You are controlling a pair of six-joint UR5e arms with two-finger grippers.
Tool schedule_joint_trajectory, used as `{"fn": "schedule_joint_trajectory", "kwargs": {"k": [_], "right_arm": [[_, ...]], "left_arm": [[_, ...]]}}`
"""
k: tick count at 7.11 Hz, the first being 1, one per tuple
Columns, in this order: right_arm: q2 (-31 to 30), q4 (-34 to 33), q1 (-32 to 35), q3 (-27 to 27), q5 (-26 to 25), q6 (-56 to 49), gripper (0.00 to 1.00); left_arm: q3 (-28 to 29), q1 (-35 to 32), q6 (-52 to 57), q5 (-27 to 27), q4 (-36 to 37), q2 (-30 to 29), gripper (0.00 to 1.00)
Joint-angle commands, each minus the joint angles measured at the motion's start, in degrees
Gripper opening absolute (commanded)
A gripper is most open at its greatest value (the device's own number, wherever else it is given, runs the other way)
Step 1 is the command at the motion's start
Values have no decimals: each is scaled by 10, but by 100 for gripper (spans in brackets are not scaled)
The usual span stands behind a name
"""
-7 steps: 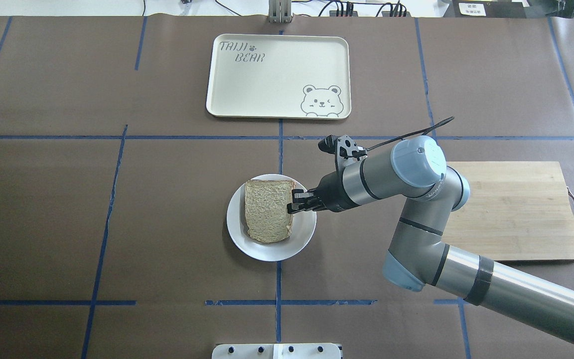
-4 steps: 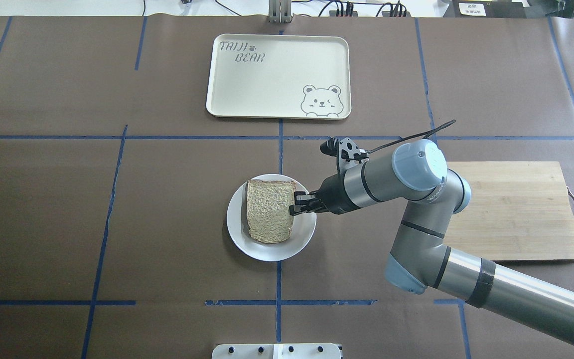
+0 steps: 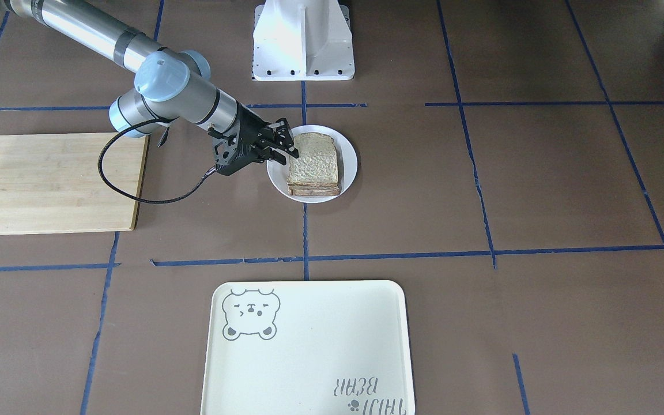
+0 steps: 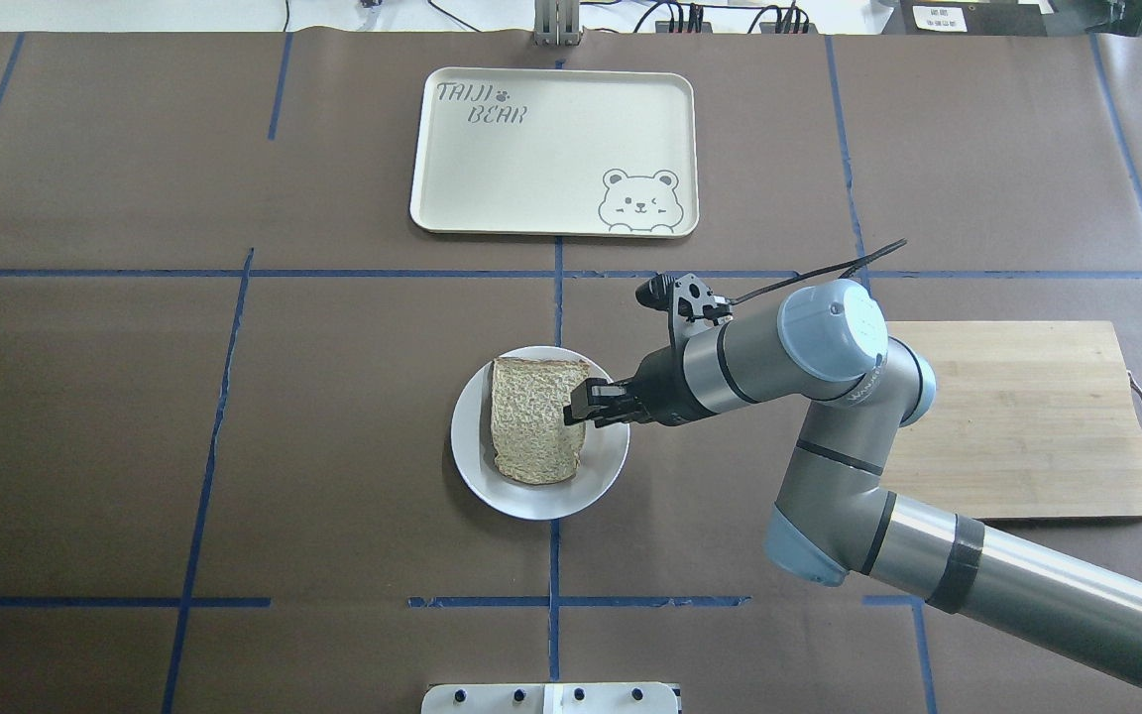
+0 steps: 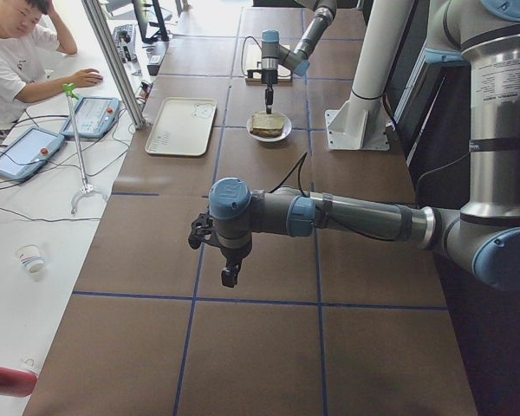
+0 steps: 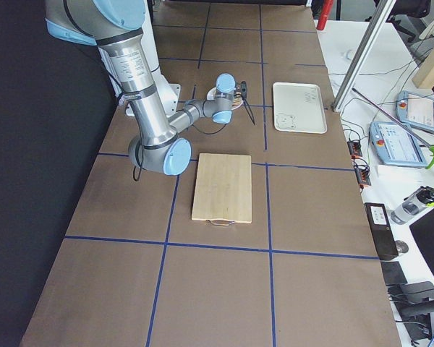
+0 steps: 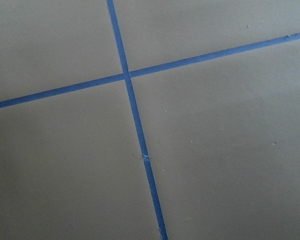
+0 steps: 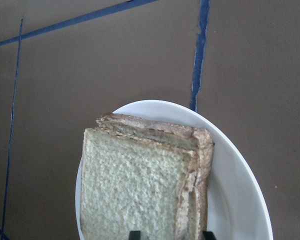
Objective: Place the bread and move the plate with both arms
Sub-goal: 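Raise the right gripper away from the plate while the left arm reaches toward the plate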
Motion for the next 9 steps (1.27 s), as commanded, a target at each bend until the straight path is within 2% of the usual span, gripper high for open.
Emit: {"fn": "schedule_joint_trajectory", "kwargs": {"k": [1,3,4,5,6,7,8,9], "right_arm": [[-2,-1,20,17,5,2,99],[-47,-15,68,51,20,4,100],[-74,-33,92,67,22,4,100],[-96,-87,117,92,24,0,100],[-104,-151,139,114,29,-9,100],[-125,-204,157,146,36,-67,100],[-161,-243,189,178,59,-136,100],[-194,-255,224,189,86,-190,99]], "left_arm": [[-19,18,-89,-25,-3,-6,100],[-65,80,-223,-48,-57,-4,100],[-67,113,-297,-73,-100,-4,100],[-64,152,-377,-80,-177,-4,100],[-64,197,-518,-75,-259,-7,100],[-52,260,-669,-54,-356,-31,100],[-49,318,-815,-7,-402,-61,100],[-44,356,-883,12,-435,-90,100]]}}
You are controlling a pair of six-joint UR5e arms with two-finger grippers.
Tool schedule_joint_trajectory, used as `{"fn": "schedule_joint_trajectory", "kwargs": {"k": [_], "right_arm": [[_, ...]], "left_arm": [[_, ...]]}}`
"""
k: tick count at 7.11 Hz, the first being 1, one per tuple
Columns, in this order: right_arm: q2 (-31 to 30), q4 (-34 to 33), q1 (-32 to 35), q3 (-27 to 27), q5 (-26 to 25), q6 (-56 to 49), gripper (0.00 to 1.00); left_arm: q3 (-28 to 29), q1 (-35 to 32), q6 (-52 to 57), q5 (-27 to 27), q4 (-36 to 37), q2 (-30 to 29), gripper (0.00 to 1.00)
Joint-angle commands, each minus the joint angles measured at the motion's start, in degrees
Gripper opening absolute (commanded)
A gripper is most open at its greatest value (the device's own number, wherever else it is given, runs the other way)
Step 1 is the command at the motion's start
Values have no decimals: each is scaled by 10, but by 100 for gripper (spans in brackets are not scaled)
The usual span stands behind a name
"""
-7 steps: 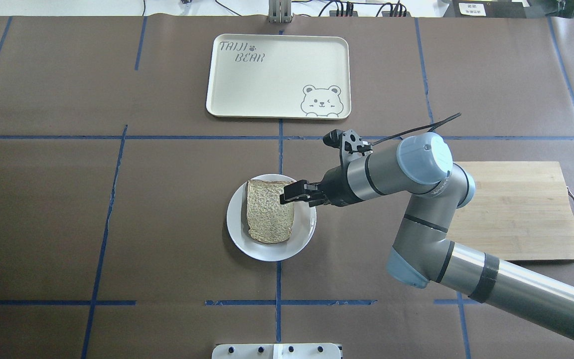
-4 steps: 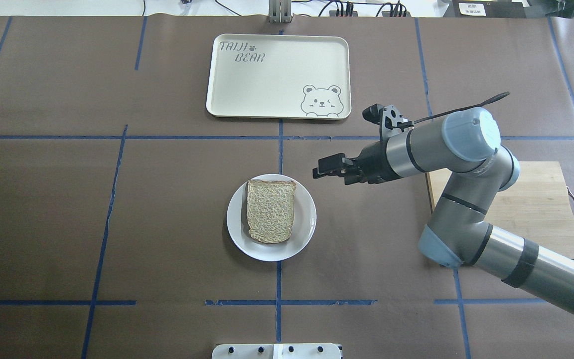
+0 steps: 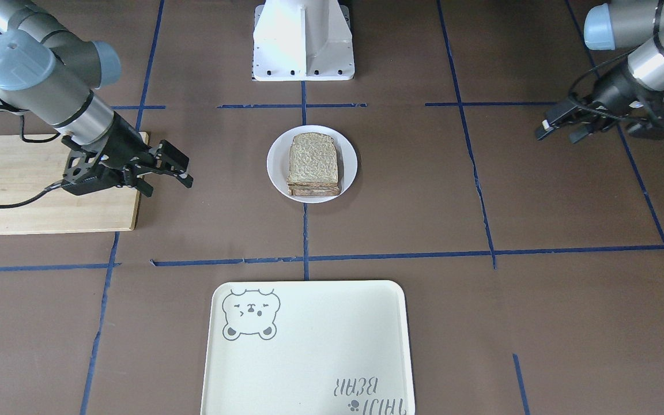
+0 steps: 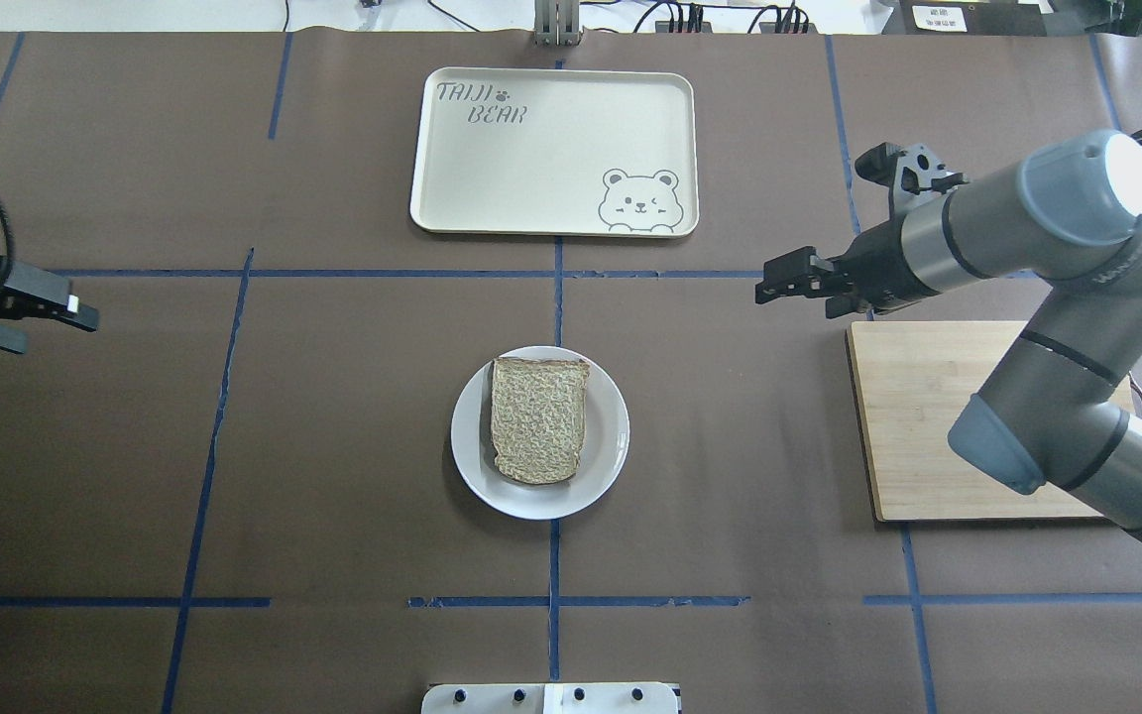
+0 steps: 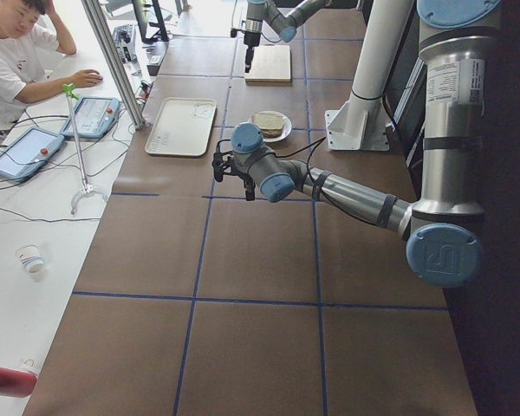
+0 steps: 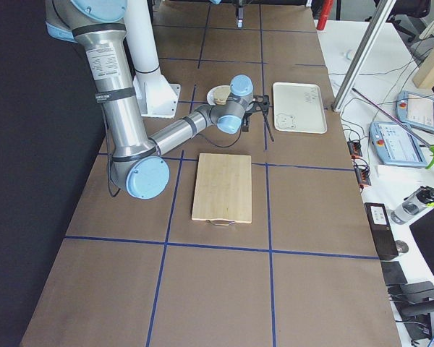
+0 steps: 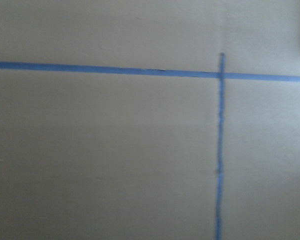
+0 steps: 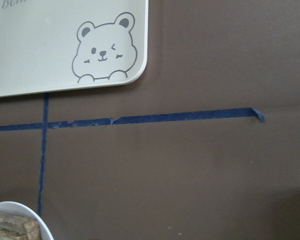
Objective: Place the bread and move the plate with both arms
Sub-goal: 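Raise the right gripper away from the plate while the left arm reaches toward the plate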
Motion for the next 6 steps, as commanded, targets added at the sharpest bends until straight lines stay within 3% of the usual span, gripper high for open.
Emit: {"fn": "schedule_joint_trajectory", "kwargs": {"k": [1,2,3,4,6], "right_arm": [[-61,-31,63,24,46,-112,100],[-70,-30,70,23,48,-124,100],[-75,-31,70,23,48,-131,99],[-75,-30,72,19,48,-137,99],[-82,-30,74,22,49,-143,99]], "left_arm": [[15,87,-159,66,-92,-57,100],[18,161,-246,170,-108,-92,100],[33,226,-295,230,-110,-142,100],[36,237,-304,242,-123,-150,99],[121,307,-414,410,-353,-142,100]]}}
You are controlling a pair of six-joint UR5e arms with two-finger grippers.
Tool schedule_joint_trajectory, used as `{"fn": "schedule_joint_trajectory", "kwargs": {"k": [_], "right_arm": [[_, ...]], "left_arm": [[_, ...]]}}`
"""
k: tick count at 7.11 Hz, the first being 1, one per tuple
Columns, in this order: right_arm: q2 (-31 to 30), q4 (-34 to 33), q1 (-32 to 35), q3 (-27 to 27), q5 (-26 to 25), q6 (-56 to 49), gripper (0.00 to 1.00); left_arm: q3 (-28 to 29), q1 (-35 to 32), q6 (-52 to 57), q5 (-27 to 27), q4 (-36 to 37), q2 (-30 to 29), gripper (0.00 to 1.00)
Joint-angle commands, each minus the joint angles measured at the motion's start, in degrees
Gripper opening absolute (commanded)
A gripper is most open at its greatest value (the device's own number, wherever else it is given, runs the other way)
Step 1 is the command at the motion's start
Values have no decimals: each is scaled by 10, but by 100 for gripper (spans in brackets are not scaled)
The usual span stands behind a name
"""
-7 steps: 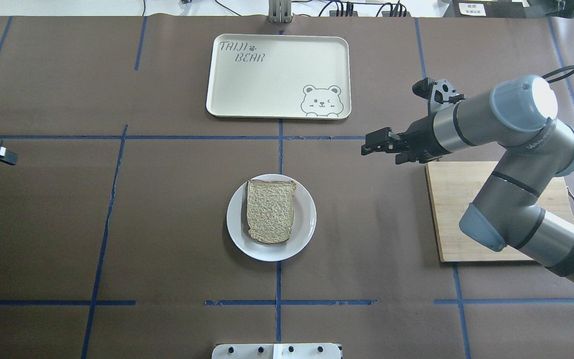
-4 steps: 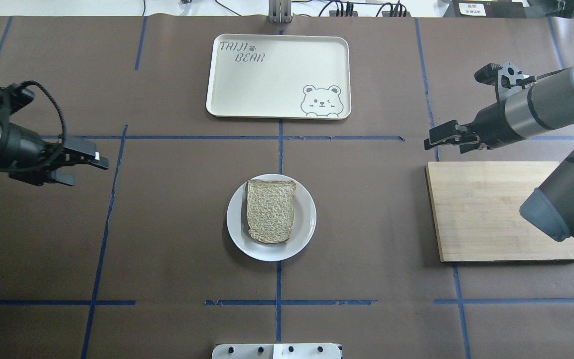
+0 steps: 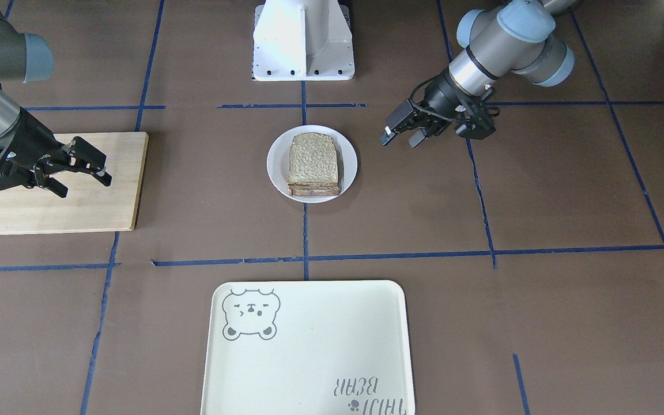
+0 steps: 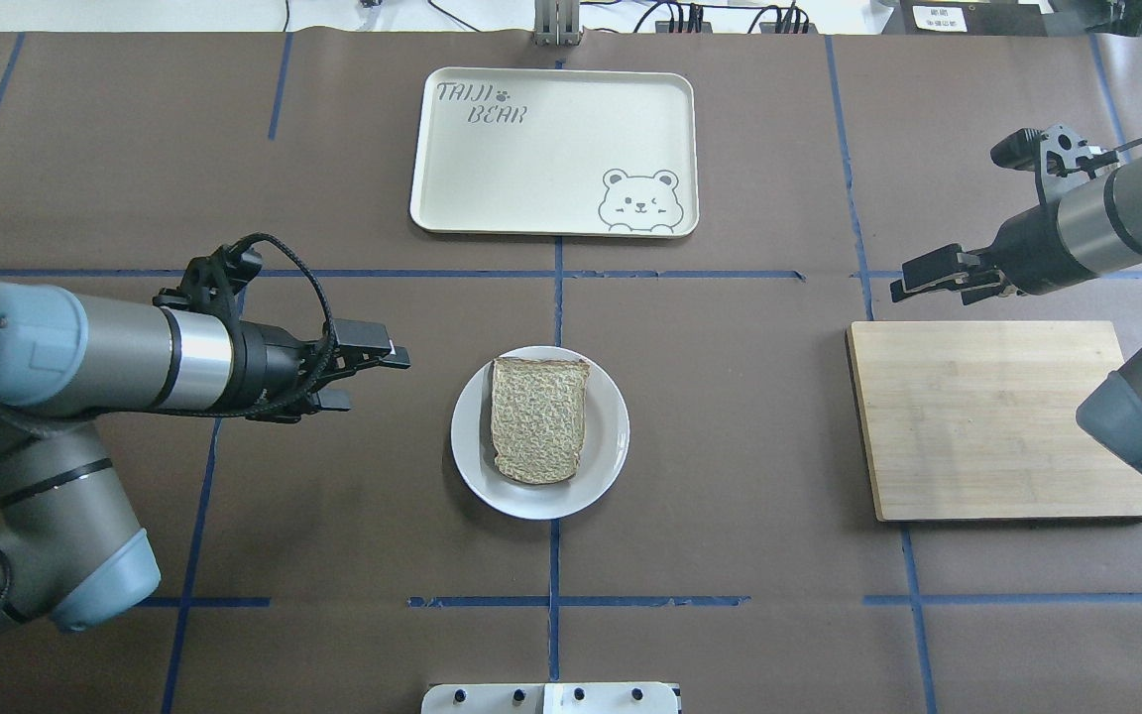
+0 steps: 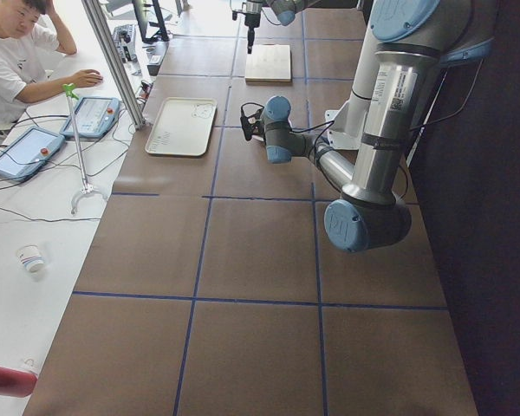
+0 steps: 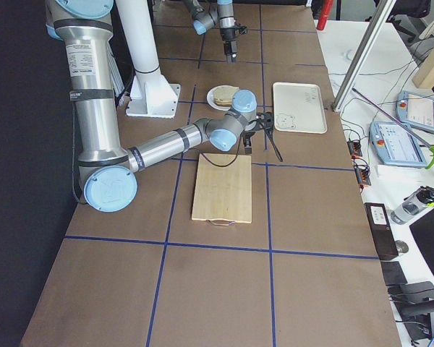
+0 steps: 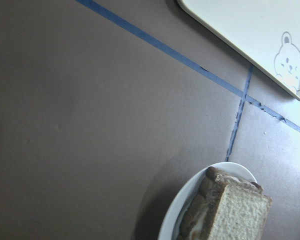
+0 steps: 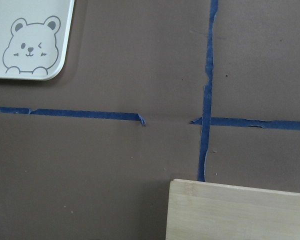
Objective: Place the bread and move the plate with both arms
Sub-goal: 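Raise the right gripper away from the plate while the left arm reaches toward the plate, then close the left gripper on the plate rim nearest the robot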
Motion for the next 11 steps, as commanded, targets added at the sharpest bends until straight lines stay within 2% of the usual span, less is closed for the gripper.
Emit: {"fn": "schedule_joint_trajectory", "kwargs": {"k": [1,2,3,4,7,9,11], "right_arm": [[-6,1,2,3,1,-4,99],[-9,3,2,3,3,-5,99],[-10,5,2,4,8,-5,100],[-10,5,3,4,10,-6,100],[-10,5,3,4,10,-7,99],[-10,5,3,2,10,-12,100],[-10,5,3,2,10,-12,100]], "left_arm": [[101,59,-64,145,-203,-4,100],[122,72,-65,160,-212,-17,100],[136,84,-64,196,-252,-18,100],[163,95,-64,202,-287,-25,99],[189,116,-62,201,-290,-42,68],[202,124,-61,201,-290,-50,64],[204,127,-62,202,-290,-54,55]]}}
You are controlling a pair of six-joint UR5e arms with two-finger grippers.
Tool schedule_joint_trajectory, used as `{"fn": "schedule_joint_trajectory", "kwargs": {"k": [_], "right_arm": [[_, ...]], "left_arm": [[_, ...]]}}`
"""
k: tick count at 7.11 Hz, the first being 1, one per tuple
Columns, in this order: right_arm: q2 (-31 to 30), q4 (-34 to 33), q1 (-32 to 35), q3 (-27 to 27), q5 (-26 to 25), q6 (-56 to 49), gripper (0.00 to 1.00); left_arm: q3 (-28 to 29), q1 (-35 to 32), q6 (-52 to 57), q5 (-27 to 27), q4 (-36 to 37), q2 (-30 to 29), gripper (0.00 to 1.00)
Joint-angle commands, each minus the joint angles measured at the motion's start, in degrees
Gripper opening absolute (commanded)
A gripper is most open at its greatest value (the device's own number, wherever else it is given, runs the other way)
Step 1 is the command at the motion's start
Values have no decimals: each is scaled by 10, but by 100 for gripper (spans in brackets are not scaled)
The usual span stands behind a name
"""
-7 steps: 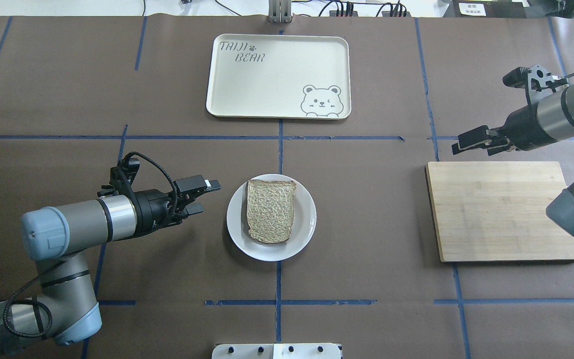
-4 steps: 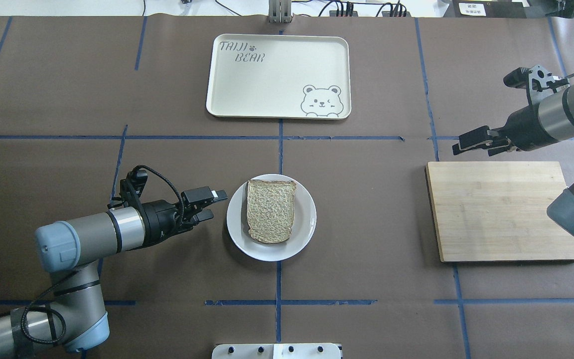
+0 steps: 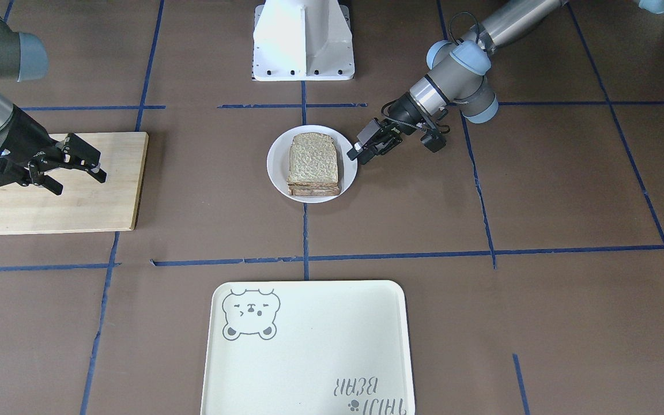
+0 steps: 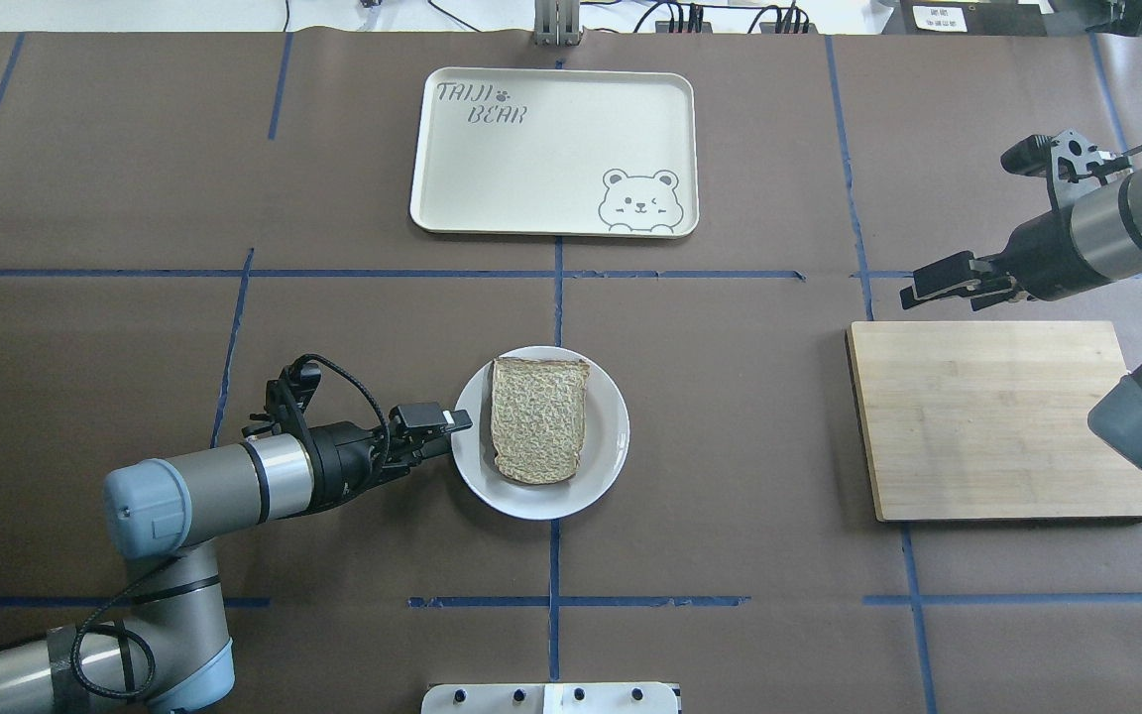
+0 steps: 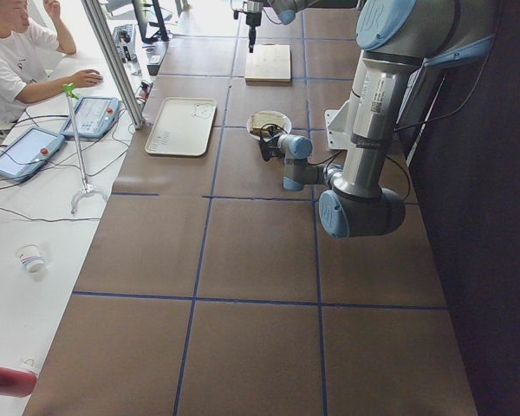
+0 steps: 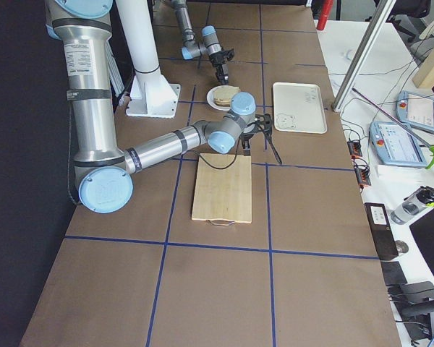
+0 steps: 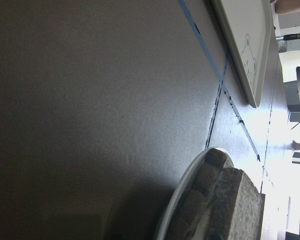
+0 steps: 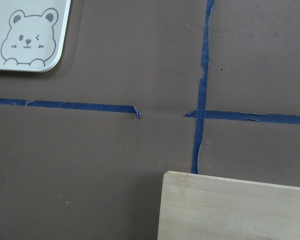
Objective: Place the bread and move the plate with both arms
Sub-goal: 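Close the left gripper on the plate rim nearest the robot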
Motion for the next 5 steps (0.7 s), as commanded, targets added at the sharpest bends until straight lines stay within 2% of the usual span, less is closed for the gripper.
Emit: {"fn": "schedule_joint_trajectory", "kwargs": {"k": [1,5], "right_arm": [[0,0,0,0,0,-1,99],[0,0,0,1,4,-1,100]], "left_arm": [[11,3,0,1,0,-10,51],[22,3,-1,1,-8,-17,45]]}}
